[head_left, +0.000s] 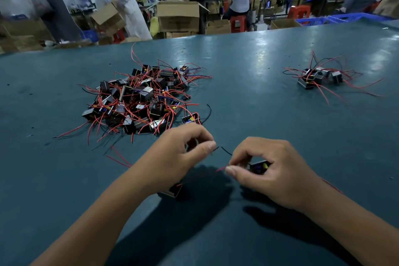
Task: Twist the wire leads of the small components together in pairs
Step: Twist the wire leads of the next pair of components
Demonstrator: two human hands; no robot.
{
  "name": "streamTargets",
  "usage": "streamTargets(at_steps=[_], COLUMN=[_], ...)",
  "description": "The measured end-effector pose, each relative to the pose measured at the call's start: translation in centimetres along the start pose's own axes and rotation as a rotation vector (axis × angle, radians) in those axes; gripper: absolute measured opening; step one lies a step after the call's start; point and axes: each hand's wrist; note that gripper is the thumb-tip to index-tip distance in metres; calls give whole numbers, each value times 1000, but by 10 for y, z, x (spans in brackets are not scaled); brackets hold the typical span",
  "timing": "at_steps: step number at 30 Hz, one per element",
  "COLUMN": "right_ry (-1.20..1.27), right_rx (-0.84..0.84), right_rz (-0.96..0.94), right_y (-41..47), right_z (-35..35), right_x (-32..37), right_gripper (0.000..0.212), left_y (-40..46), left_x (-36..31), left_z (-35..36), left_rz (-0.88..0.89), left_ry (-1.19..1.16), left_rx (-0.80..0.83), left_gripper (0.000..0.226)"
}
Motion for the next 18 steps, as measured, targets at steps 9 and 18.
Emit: streamTargets(at_steps=[9,18], right_ry=[30,-135], right_rx=[-185,-28], right_rz=[270,307], right_y=[14,14], right_z=[6,6], right_x=[-1,-1], right_gripper=[11,13], left_y=[2,2], left_x=[12,8], left_z=[18,19], left_rz=[-116,-167], left_ry=[71,21], left_rx=[-90,-110], left_gripper=[8,13])
Point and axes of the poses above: each hand's wrist, its own y-axis towards the middle knuckle, its own z-axis out of the palm, x = y × z, and after that the axes turned 3 degrees about -y, right-handed
